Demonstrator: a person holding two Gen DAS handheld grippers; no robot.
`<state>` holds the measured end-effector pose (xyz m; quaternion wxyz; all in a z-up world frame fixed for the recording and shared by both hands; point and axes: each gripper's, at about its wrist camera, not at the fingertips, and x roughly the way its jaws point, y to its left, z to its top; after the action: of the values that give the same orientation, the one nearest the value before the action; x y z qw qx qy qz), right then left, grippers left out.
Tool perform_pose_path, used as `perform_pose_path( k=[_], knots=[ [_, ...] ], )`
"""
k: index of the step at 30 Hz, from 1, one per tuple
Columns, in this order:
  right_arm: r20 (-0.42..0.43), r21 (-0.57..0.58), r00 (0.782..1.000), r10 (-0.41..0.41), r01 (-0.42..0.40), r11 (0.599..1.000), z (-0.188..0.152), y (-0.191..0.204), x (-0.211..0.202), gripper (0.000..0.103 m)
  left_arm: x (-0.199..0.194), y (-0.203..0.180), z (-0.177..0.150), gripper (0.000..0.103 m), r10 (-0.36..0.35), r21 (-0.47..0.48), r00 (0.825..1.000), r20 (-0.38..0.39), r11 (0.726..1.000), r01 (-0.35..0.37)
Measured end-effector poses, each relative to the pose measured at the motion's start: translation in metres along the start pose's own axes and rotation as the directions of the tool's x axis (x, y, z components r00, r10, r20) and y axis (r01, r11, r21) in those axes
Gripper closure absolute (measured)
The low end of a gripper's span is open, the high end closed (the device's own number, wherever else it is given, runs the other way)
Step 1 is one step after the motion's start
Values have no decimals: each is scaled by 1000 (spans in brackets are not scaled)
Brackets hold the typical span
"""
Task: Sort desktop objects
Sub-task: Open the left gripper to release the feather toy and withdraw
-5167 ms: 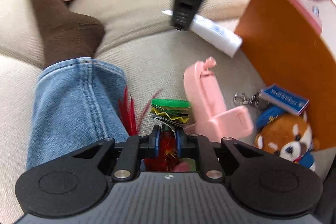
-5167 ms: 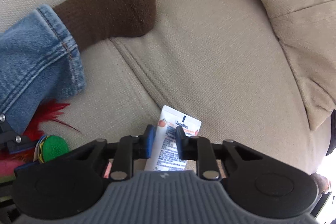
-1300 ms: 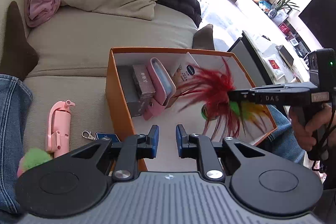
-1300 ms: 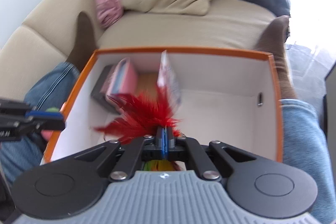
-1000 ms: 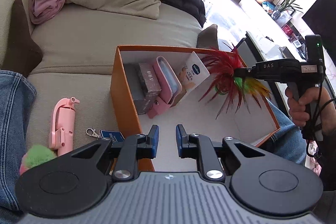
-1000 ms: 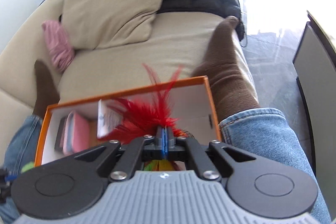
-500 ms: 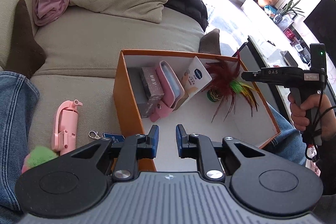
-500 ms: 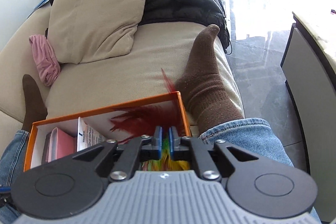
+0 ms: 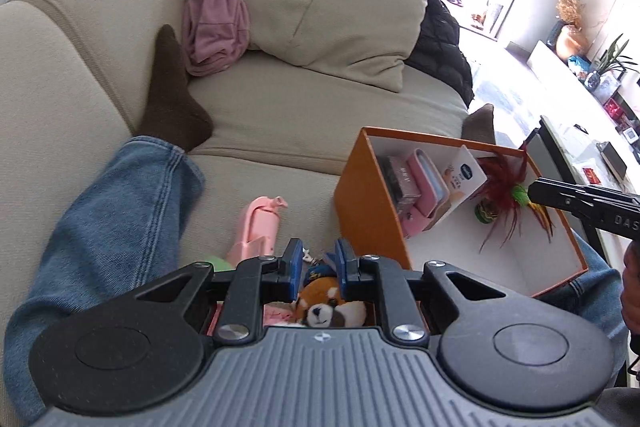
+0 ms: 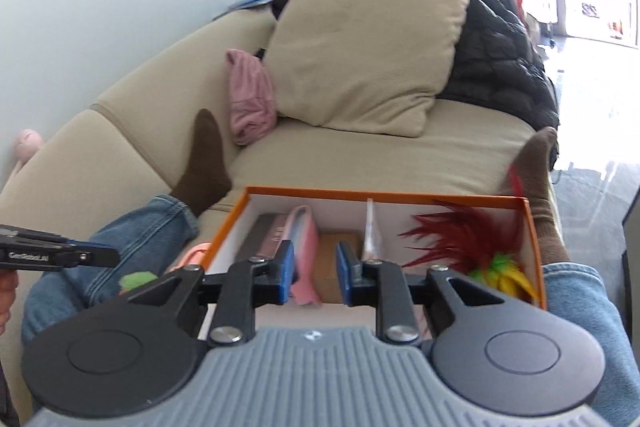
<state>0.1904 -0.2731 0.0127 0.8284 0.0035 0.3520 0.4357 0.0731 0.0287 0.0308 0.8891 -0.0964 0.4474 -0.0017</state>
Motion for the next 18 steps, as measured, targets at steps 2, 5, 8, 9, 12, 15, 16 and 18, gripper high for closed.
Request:
perform_pose_path(
  k=[2, 5, 8, 9, 12, 15, 16, 18],
  knots=[
    [-4, -14, 998, 58, -58, 998, -7, 23, 0, 77, -6, 9, -10, 84, 25, -19, 1000, -7, 1000, -25],
    [-31, -40, 990, 140, -141, 989, -20, 55, 3, 77, -12, 19, -26, 80, 54, -39, 998, -20, 998, -55],
    [-89, -78, 981, 170, -177, 981, -35, 86, 10, 77, -15, 23, -44, 73, 74, -25, 997, -37, 997, -75],
    [-115, -91, 979, 168, -179, 980, -42, 95, 14, 77, -15, 24, -50, 72, 77, -20, 996, -47, 997, -78],
    [-190, -93, 964, 188, -208, 974, -57, 116, 33, 77, -11, 31, -63, 70, 109, -23, 992, -57, 994, -110],
    [-245, -128, 949, 197, -233, 964, -63, 135, 50, 77, -4, 36, -67, 70, 142, 18, 989, -44, 990, -142],
    [-257, -150, 949, 184, -228, 962, -63, 141, 55, 77, -1, 37, -67, 70, 145, 43, 988, -44, 989, -143],
    [-274, -178, 950, 149, -202, 963, -64, 149, 67, 77, 5, 39, -64, 69, 156, 87, 987, -37, 984, -152]
  ],
)
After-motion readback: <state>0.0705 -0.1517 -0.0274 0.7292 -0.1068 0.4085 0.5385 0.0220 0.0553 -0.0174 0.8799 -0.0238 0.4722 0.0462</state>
